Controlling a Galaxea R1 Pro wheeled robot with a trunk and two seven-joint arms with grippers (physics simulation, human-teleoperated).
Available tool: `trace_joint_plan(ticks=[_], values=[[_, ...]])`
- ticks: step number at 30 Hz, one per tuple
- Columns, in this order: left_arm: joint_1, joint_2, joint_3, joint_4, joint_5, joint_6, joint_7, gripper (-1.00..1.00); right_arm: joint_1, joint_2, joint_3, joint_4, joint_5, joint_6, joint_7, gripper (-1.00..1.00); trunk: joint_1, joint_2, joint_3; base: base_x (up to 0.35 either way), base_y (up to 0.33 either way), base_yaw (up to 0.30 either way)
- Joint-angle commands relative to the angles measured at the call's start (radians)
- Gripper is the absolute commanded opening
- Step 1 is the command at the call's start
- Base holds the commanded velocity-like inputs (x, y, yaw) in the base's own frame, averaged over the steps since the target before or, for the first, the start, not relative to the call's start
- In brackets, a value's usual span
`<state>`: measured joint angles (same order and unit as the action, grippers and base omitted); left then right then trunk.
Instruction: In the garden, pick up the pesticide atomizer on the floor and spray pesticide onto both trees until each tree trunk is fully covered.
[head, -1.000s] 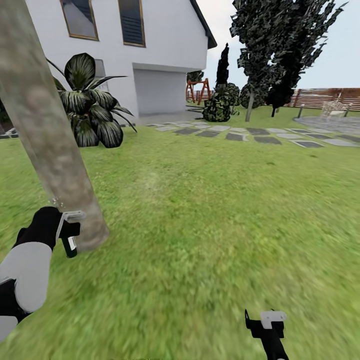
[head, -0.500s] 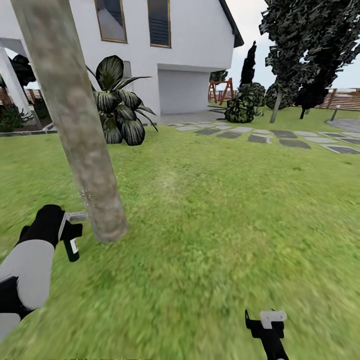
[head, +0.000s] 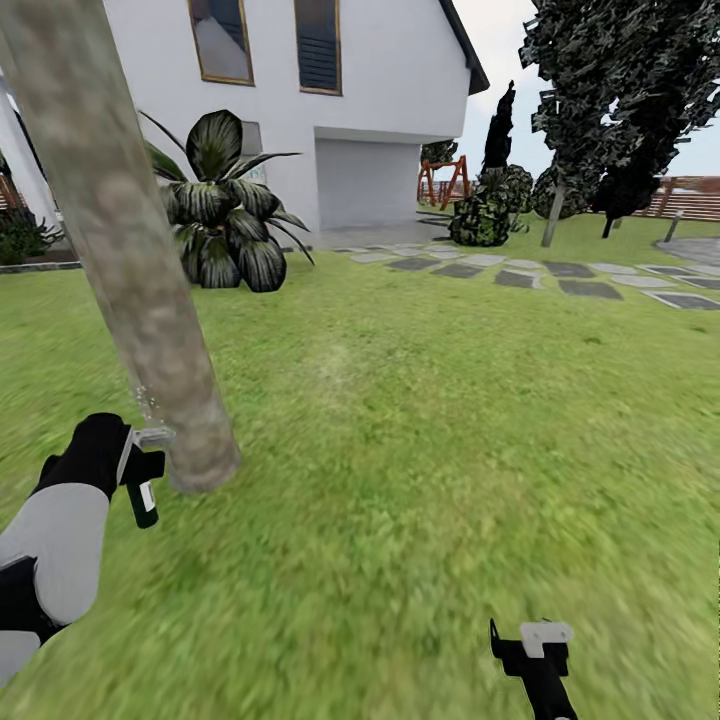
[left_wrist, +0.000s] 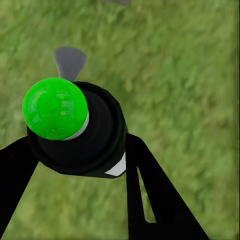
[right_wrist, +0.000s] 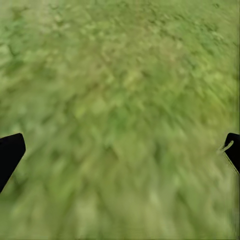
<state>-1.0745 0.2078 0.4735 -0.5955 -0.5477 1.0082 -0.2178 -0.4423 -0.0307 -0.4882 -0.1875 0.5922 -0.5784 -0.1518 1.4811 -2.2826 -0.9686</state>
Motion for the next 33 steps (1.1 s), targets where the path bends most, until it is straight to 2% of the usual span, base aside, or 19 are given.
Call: trace_joint_plan(ticks=[1, 12, 20, 24, 29, 33], values=[[-0.001, -0.001, 0.005, -0.001, -0.011, 0.003, -0.009, -1.0, -0.001, 0.0, -0.004, 0.002, 0.011, -0.003, -0.006, 1.0, 0.0, 0.0, -0.001, 0.151, -0.234, 0.0], [-0.001, 0.001, 0.004, -0.001, -0.011, 0.003, -0.009, -1.0, -0.001, 0.0, -0.004, 0.002, 0.011, -0.003, -0.006, 1.0, 0.0, 0.0, -0.001, 0.169, -0.234, 0.02], [0.001, 0.001, 0.008, 0.004, -0.009, 0.001, -0.009, -1.0, -0.001, 0.0, -0.004, 0.002, 0.011, -0.003, -0.006, 1.0, 0.0, 0.0, -0.001, 0.189, -0.231, 0.253], [0.016, 0.012, 0.008, 0.005, -0.01, 0.0, -0.012, -1.0, -0.001, 0.001, -0.004, 0.002, 0.011, -0.003, -0.006, 1.0, 0.0, 0.0, -0.001, 0.229, -0.198, 0.277], [0.042, 0.001, 0.008, 0.005, -0.005, -0.017, -0.01, -1.0, -0.001, 0.001, -0.004, 0.002, 0.011, -0.003, -0.006, 1.0, 0.0, 0.0, -0.001, 0.238, -0.19, 0.277], [0.043, -0.022, 0.008, 0.005, -0.005, -0.02, -0.009, -1.0, -0.001, 0.002, -0.004, 0.002, 0.011, -0.003, -0.006, 1.0, 0.0, 0.0, -0.001, 0.24, -0.188, 0.249]])
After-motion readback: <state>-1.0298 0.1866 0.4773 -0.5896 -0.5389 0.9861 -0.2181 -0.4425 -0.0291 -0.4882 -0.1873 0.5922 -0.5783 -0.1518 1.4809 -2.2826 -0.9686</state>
